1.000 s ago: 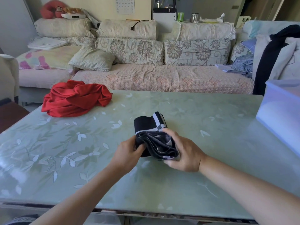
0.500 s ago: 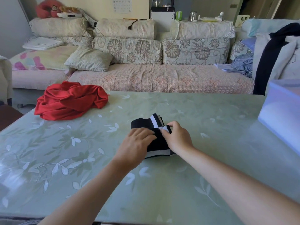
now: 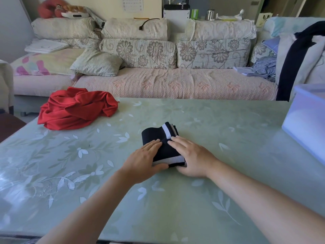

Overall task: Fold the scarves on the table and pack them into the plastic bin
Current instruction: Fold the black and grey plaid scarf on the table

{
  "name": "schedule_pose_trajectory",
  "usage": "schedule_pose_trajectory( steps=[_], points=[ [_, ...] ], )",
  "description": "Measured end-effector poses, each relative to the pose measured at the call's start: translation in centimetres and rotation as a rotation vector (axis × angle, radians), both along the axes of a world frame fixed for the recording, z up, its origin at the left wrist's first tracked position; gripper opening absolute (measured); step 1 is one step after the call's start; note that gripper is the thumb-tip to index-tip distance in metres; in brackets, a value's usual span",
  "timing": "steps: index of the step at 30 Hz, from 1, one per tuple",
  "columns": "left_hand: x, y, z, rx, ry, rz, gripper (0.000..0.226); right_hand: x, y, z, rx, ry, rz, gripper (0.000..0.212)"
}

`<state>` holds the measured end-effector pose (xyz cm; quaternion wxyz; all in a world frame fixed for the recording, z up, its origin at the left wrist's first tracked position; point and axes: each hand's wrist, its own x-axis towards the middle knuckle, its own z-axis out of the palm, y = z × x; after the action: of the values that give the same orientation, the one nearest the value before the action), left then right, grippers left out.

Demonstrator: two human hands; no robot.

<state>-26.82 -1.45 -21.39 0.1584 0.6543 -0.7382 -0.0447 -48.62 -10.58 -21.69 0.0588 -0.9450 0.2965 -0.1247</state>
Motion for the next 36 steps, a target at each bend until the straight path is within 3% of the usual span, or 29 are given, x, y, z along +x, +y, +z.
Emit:
schedule_pose_trajectory(
  steps=[3,8,12,15,19,23,27,30,33,36],
  points=[
    [0.6,0.3,-0.2,-0.053,0.009,-0.043,0.098,1.0,0.3,1.1,0.073,0.035,-0.048,0.087],
    [0.6,1.2,0.3,-0.241,0.135,-0.077,0.072,1.0,0.4,3.3,0.083,-0.043,-0.114,0.075],
    [0.1,2.2,1.5,-0.211,0.428,0.077,0.051,0.2,0.6,5.0,0.292,-0.244,-0.182,0.059],
    [-0.3,2.2,1.5,-0.293,0.556,0.195,0.035,0.0,1.2,4.8,0.408,-0.411,-0.271,0.041],
    [-0.7,1.0,1.8,-0.207,0.683,0.42,0.037,1.4,0.9,3.8,0.354,-0.537,-0.41,0.035],
    [-0.9,-0.4,1.8,-0.268,0.531,0.524,0.043,2.8,-0.1,2.2,0.139,-0.549,-0.417,0.032],
    [-0.8,-2.4,2.6,-0.502,0.14,0.237,0.028,3.2,-1.1,1.9,-0.139,-0.48,-0.281,0.018],
    [-1.5,-3.1,2.2,-0.479,-0.006,0.078,0.033,2.3,-1.3,2.1,-0.036,-0.367,-0.18,0.026],
    [-1.6,-3.6,0.8,-0.319,0.048,0.088,0.038,1.6,-1.6,2.0,0.158,-0.227,-0.214,0.041],
    [-0.7,-4.1,0.7,-0.105,0.173,0.065,0.043,2.0,-1.9,2.6,0.245,-0.2,-0.258,0.041]
  ],
)
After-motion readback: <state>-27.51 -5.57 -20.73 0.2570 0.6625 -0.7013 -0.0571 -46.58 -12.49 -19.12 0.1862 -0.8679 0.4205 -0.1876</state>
